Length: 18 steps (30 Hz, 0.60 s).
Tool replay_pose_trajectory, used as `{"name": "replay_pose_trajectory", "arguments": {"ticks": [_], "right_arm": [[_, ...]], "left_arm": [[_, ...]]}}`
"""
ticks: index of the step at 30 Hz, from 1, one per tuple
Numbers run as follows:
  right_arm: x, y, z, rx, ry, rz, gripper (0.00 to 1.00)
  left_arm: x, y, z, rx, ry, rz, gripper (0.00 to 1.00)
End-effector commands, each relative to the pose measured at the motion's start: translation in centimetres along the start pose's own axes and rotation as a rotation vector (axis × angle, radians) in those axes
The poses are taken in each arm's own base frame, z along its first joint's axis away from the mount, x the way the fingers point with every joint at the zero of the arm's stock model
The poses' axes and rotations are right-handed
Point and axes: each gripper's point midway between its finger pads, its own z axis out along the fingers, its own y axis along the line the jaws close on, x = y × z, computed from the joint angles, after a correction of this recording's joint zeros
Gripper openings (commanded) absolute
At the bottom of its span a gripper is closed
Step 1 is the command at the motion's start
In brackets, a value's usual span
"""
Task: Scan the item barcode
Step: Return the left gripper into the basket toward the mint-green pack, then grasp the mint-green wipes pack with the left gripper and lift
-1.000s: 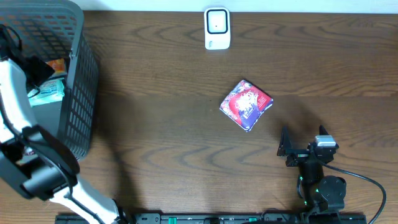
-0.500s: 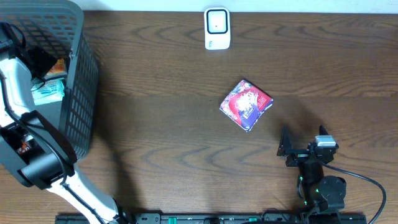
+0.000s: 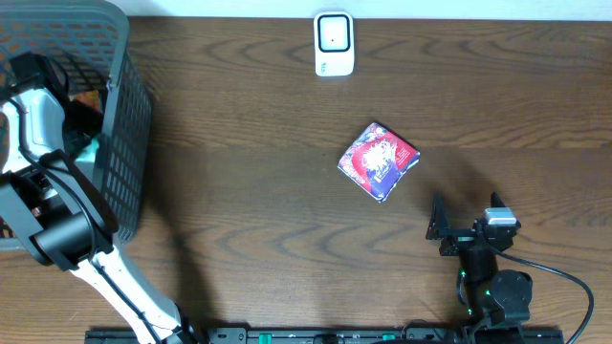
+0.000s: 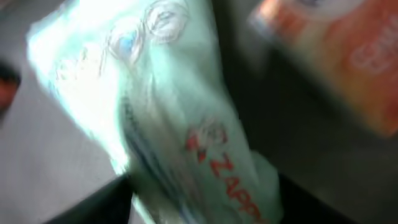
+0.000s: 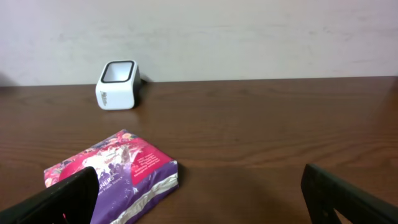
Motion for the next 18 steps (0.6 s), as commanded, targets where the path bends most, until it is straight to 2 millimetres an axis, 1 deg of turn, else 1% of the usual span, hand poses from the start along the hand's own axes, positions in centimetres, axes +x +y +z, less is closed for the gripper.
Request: {"name": "replay_pose_trajectory", "arguments": {"ticks": [1,4,5,8,11,12,13,14,16,17,18], "right_arm": [[0.1,-0.1,0.0,0.002,0.002,-0.008,0.99],[0.1,-0.1,0.0,0.002,0.002,-0.008,0.99],[0.1,-0.1,0.0,0.002,0.002,-0.008,0.99],[0.1,-0.1,0.0,0.002,0.002,-0.008,0.99],[0.1,-0.1,0.0,0.002,0.002,-0.008,0.99],[0.1,-0.1,0.0,0.002,0.002,-0.008,0.99],[0.1,-0.1,0.0,0.002,0.002,-0.008,0.99],[0.1,-0.1,0.0,0.002,0.002,-0.008,0.99],[0.1,-0.1,0.0,0.002,0.002,-0.008,0.99],[0.1,-0.1,0.0,0.002,0.002,-0.008,0.99],[0.1,-0.1,0.0,0.002,0.002,-0.008,0.99]], "left_arm": [[1.6,1.2,0.1,-0.048,0.063,0.021,0.51],[2.8,1.9,-0.4,-0.071,0.113,0.071,0.39],[3.0,2.0,-0.6,-0.075,0.121,0.081,0.37],[3.0,2.3,-1.9,-0.078,0.112,0.08,0.38],[2.0,2.0,-3.9,-0.048,0.049,0.073,0.42],[1.4,1.7,-4.6,-0.032,0.017,0.069,0.47],[0.7,1.4,-5.1,-0.016,-0.016,0.065,0.55],[0.0,1.1,-5.7,0.002,-0.051,0.061,0.66],[-1.0,0.6,-6.2,0.025,-0.099,0.056,0.84],[-1.4,0.4,-6.2,0.033,-0.115,0.054,0.87],[-1.7,0.2,-6.1,0.038,-0.125,0.052,0.87]]}}
